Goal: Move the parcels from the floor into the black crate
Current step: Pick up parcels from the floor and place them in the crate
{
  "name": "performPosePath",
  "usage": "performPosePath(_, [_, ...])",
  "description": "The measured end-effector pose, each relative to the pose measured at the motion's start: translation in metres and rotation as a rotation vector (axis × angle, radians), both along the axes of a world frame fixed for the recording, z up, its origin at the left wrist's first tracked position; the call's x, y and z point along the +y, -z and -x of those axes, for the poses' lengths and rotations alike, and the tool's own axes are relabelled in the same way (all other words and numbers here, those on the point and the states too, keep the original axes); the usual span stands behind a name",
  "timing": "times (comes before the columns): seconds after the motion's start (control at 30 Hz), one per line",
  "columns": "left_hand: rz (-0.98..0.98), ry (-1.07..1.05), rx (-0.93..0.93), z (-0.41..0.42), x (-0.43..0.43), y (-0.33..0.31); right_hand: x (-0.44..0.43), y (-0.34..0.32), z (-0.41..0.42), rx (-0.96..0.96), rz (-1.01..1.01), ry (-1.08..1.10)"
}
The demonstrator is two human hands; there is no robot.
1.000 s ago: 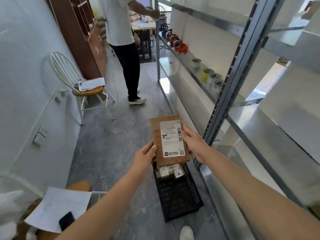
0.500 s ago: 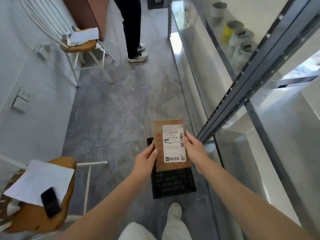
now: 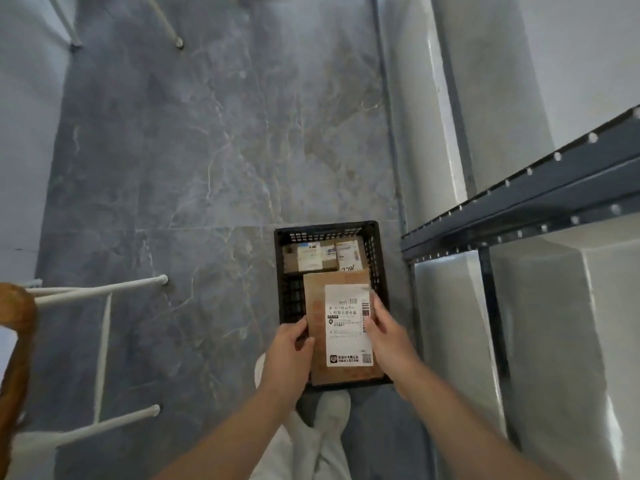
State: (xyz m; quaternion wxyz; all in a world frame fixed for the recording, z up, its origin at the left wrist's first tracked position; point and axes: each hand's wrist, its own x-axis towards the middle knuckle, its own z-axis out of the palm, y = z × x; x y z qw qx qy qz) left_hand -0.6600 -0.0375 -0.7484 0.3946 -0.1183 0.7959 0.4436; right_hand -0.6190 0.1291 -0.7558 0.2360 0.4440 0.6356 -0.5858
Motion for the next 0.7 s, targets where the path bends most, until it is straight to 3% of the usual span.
performPosePath(0.2, [0.227,0.2,0.023,0.016,-0.007,0.135,-0.014,0.133,0.016,-0.079,0.052,-0.055])
performPosePath(0.43, [0.534,0.599,0.017,0.028,0.015,0.272,-0.031,0.276,0.032,-0.112,0.108,-0.005])
performPosePath(0.7, [0.692,0.752,0.085,0.006,0.02,0.354,-0.047,0.365,0.041,-0.075,0.028,-0.031])
